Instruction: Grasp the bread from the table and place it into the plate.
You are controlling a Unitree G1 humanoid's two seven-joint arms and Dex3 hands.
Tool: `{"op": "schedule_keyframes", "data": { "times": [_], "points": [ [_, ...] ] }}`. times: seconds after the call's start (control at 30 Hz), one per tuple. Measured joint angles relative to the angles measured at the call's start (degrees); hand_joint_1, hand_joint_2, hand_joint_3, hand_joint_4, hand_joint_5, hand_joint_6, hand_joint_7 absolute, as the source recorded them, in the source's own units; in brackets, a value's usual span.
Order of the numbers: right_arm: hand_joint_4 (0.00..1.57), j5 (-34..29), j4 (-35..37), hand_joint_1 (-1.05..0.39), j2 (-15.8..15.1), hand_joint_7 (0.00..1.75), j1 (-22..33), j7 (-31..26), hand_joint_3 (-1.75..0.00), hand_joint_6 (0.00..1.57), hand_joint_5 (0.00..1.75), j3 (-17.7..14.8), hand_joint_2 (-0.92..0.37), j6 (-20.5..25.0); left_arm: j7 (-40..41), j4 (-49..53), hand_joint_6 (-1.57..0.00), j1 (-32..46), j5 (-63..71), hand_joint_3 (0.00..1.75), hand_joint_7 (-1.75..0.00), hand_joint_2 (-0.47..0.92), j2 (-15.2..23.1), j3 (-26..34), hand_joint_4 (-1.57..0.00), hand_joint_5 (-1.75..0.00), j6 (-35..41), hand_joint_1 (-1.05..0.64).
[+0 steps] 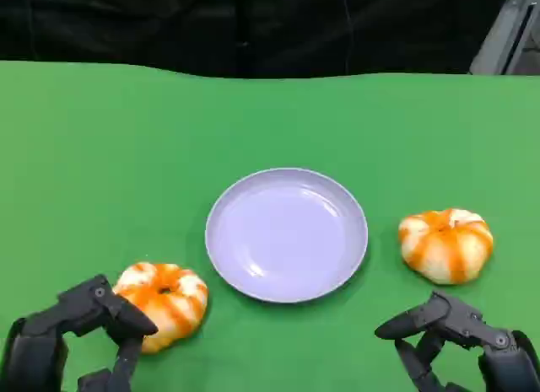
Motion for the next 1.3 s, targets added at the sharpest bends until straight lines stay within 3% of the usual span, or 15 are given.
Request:
{"op": "schedule_keyframes", "data": {
  "times": [0.57, 0.67, 0.77, 0.83, 0.87, 1.0, 1.03, 1.1, 1.13, 1.23, 1.3],
  "points": [
    [0.71, -0.3, 0.0, -0.21, 0.0, 0.98, 0.0, 0.0, -0.71, 0.69, 1.52, 0.1, -0.72, 0.0, 0.0, 0.0, -0.84, 0.0, 0.0, 1.06, -1.30, 0.53, 0.0, 0.0, -0.82, -1.57, 0.0, 0.06],
    [0.71, -0.3, 0.0, -0.21, 0.0, 0.98, 0.0, 0.0, -0.70, 0.69, 1.52, 0.1, -0.72, 0.0, 0.0, 0.0, -0.86, 0.0, 0.0, 0.99, -1.11, 0.57, 0.0, 0.0, -0.82, -1.40, -0.1, 0.04],
    [0.70, -0.4, 0.0, -0.21, 0.0, 0.98, 0.0, 0.0, -0.70, 0.69, 1.52, 0.1, -0.72, 0.0, 0.0, 0.1, -0.96, -0.1, 0.0, 0.68, -0.49, 0.71, 0.3, 0.0, -0.82, -0.94, -0.1, 0.01],
    [0.71, -0.4, 0.0, -0.20, 0.0, 0.98, 0.0, 0.0, -0.70, 0.69, 1.52, 0.1, -0.72, 0.0, -0.1, 0.5, -0.97, -0.3, 0.1, 0.43, -0.19, 0.81, 0.5, 0.0, -0.81, -0.69, -0.3, -0.03],
    [0.71, -0.4, 0.0, -0.20, 0.0, 0.98, 0.0, 0.0, -0.70, 0.69, 1.52, 0.1, -0.72, 0.0, -0.1, 0.9, -0.98, -0.4, 0.4, 0.36, -0.12, 0.84, 0.7, 0.0, -0.81, -0.63, -0.5, -0.04],
    [0.71, -0.4, 0.0, -0.21, 0.0, 0.99, 0.0, -0.1, -0.71, 0.68, 1.52, 0.1, -0.72, 0.0, 1.0, 1.7, -0.85, -0.9, 4.5, 0.09, -0.01, 0.91, 1.2, 0.6, -0.72, -0.40, -1.4, -0.24],
    [0.71, -0.4, 0.0, -0.22, 0.0, 0.99, 0.0, -0.1, -0.71, 0.69, 1.53, 0.1, -0.72, 0.0, 1.8, 1.7, -0.73, -1.0, 6.5, 0.05, 0.00, 0.90, 1.2, 0.8, -0.65, -0.35, -1.5, -0.32],
    [0.71, -0.4, 0.0, -0.22, 0.0, 0.99, 0.0, -0.1, -0.71, 0.69, 1.53, 0.1, -0.71, 0.0, 4.1, 1.8, -0.66, -1.1, 11.7, 0.03, 0.00, 0.90, 1.4, 1.7, -0.61, -0.31, -2.1, -0.37],
    [0.71, -0.4, 0.0, -0.21, 0.0, 0.99, 0.0, -0.1, -0.71, 0.68, 1.53, 0.2, -0.71, 0.0, 5.1, 1.8, -0.52, -1.1, 13.7, 0.02, 0.00, 0.89, 1.6, 1.9, -0.53, -0.27, -2.4, -0.42],
    [0.71, -0.4, 0.0, -0.20, 0.0, 0.99, 0.0, -0.1, -0.72, 0.68, 1.53, 0.3, -0.71, 0.0, 7.5, 1.6, -0.30, -1.0, 20.7, 0.00, 0.00, 0.88, 2.8, 2.2, -0.40, -0.19, -2.1, -0.52],
    [0.71, -0.4, 0.0, -0.20, 0.0, 1.00, 0.1, -0.1, -0.72, 0.68, 1.52, 0.5, -0.71, 0.0, 8.8, 1.1, -0.24, -0.7, 25.5, 0.01, 0.00, 0.89, 4.2, 2.2, -0.33, -0.14, -0.5, -0.56]
  ]
}}
